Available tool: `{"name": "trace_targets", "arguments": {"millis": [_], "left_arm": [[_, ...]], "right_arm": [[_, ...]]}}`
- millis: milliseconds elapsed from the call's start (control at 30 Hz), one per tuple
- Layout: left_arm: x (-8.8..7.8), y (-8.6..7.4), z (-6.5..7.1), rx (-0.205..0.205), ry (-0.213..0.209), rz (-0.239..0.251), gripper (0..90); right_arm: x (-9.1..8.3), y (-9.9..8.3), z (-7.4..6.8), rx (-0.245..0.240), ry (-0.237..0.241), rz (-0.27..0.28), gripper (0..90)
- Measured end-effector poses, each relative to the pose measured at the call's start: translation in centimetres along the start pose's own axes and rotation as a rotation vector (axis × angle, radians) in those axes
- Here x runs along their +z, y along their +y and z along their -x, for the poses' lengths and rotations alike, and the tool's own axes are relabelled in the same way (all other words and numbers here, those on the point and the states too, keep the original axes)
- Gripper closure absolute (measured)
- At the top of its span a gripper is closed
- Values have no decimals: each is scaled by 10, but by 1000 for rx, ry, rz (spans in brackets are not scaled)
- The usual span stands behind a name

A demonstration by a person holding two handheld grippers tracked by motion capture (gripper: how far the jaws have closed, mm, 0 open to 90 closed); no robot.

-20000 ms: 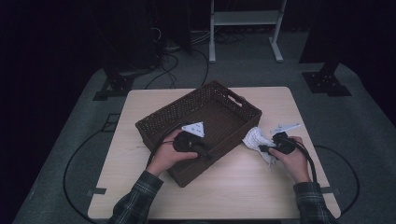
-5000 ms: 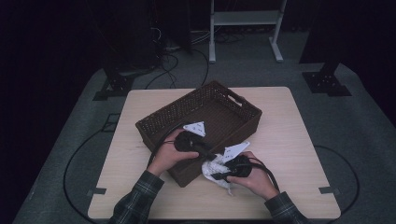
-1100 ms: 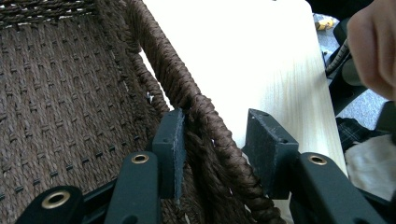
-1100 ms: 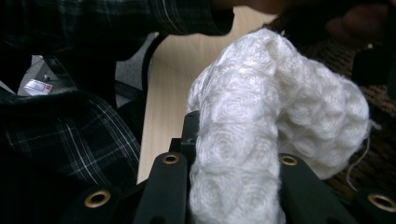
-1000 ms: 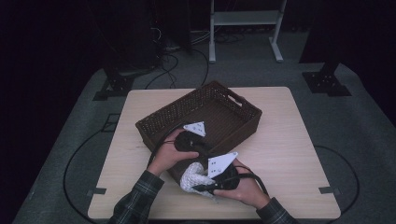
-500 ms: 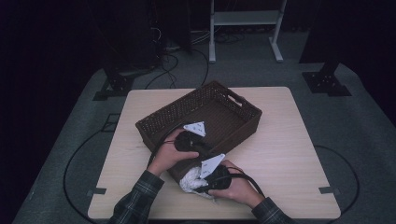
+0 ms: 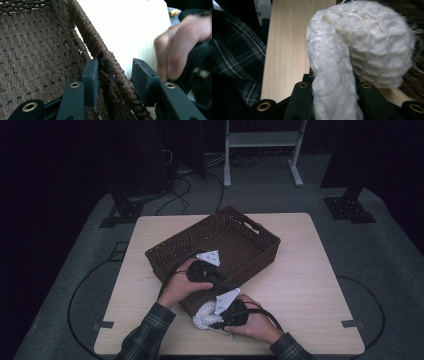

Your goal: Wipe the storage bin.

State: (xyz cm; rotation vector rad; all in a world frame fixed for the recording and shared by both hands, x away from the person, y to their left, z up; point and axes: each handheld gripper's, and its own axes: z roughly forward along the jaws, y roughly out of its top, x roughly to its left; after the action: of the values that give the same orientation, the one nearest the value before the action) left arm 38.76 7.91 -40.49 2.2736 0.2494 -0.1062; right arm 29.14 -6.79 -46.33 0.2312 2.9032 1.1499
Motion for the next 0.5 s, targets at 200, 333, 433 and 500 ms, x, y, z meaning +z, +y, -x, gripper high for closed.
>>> {"name": "trace_targets", "arguments": {"millis": [200,333,433,500], "left_arm": [[0,0,0,-3,-1,0,569],[0,0,0,-4,0,2,570],[0,0,0,-6,-1,0,569],[0,1,-1,-7,-2,0,568]], "right_arm": [[-21,-7,1,6,-20,48,742],[-32,-14,2,22,-38,58,741],[-38,-22,5,35,-54,56,741],[-41,-28,6,50,-66,53,741]]}}
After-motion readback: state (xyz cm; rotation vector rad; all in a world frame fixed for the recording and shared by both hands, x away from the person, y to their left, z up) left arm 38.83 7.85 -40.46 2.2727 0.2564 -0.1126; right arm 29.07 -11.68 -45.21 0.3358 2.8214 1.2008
